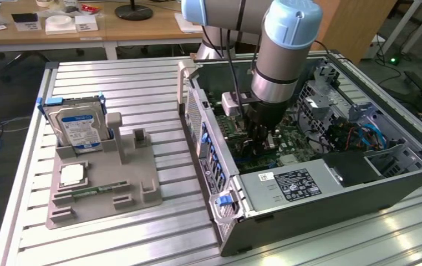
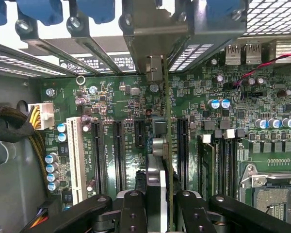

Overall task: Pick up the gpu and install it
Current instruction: 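Insert the gpu into the slot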

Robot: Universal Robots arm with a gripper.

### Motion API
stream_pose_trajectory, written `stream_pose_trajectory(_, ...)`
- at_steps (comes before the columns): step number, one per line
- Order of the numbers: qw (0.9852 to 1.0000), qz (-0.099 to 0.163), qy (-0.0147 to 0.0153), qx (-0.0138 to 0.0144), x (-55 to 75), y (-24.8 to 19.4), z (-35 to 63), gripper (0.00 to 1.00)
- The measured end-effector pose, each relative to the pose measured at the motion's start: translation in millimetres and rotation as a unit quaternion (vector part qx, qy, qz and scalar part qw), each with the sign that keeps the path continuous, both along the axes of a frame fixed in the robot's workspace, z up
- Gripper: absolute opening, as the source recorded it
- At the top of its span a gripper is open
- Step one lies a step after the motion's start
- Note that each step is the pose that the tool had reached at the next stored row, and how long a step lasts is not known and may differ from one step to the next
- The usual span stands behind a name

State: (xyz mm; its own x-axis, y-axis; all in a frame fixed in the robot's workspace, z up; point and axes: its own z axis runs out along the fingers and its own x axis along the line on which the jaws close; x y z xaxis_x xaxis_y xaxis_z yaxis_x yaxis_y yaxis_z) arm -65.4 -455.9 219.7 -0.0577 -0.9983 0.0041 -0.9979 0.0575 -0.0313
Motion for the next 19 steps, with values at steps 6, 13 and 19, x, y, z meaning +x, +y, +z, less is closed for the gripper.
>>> stream_pose_trajectory(6, 1.0, 0.0, -0.0001, 0.0004, 0.0, 0.1, 0.0, 0.28)
stream_pose_trajectory(13, 1.0, 0.0, -0.0003, 0.0007, 0.0, 0.2, 2.0, 0.28)
stream_pose_trajectory(19, 1.0, 0.0, -0.0001, 0.0003, 0.0, 0.1, 2.5, 0.28)
